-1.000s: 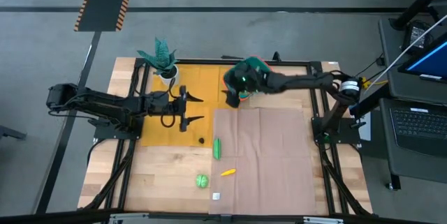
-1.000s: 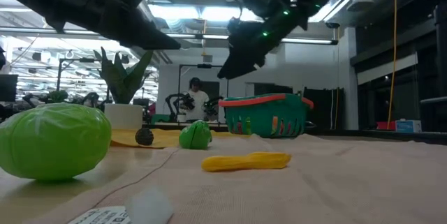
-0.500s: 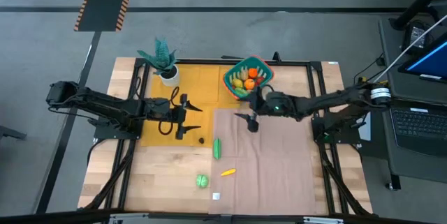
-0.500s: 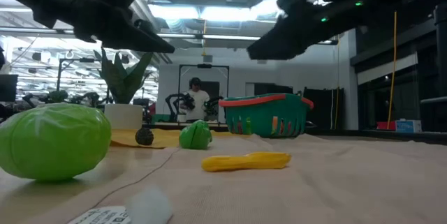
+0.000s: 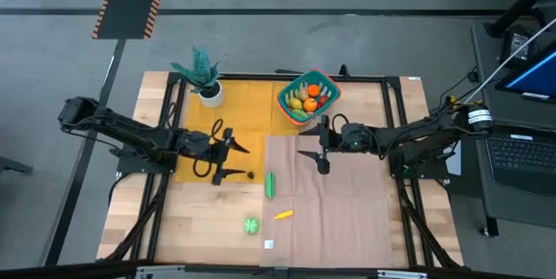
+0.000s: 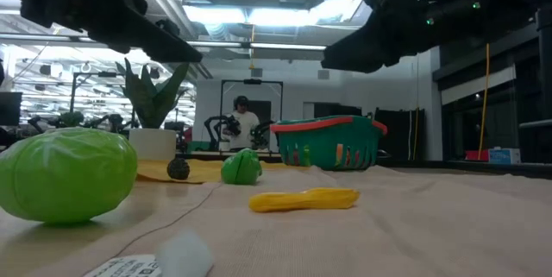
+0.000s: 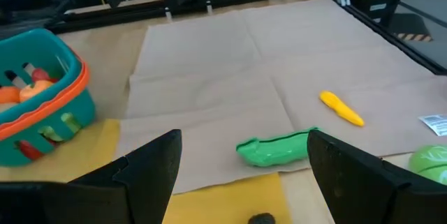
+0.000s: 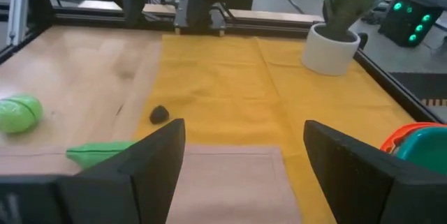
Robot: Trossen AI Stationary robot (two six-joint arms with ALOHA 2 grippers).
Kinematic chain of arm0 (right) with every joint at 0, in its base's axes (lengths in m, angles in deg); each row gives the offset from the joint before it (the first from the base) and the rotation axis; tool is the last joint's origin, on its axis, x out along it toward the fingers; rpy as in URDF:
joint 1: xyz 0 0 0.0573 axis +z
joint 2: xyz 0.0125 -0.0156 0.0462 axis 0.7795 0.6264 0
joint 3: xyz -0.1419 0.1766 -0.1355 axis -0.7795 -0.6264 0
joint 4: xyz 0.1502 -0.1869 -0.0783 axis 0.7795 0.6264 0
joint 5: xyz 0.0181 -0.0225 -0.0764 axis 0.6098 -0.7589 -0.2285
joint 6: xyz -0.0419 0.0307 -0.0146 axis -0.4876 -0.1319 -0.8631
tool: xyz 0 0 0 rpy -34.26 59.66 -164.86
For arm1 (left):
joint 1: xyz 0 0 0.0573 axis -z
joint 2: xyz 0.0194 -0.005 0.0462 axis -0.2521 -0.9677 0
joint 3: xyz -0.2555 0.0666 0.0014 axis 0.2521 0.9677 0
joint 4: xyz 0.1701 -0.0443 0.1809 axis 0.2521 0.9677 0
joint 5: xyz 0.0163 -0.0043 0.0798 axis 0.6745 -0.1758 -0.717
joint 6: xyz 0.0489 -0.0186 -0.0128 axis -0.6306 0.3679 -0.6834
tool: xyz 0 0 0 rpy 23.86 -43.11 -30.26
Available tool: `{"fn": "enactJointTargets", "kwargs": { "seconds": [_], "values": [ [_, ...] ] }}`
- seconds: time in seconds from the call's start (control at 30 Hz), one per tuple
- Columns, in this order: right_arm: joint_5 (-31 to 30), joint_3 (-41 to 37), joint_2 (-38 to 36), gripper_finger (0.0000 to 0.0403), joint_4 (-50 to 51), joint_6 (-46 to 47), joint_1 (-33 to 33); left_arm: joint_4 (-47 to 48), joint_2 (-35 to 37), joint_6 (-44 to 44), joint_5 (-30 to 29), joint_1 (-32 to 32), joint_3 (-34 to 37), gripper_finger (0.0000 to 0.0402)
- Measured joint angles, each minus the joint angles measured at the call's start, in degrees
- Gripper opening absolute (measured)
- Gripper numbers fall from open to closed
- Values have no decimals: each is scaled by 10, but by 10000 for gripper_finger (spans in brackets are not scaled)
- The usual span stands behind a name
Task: Pick and placing Produce into tupperware
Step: Put the blackberry into the basket
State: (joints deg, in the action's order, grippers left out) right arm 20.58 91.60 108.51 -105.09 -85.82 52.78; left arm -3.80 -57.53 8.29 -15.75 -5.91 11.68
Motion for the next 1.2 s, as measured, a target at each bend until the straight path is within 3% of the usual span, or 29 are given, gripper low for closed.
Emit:
{"fn": "enactJointTargets", "kwargs": {
  "seconds": [0.27,0.57,0.97,1.2],
  "values": [
    [0,0,0,293,-7,59,0,0,0,1,0,4,0,302],
    [0,0,0,293,-7,59,2,22,-12,16,-6,3,0,302],
    [0,0,0,293,-7,60,2,-3,-157,90,-32,4,1,302],
    [0,0,1,293,-7,60,2,-62,-212,104,33,10,1,302]
  ]
}}
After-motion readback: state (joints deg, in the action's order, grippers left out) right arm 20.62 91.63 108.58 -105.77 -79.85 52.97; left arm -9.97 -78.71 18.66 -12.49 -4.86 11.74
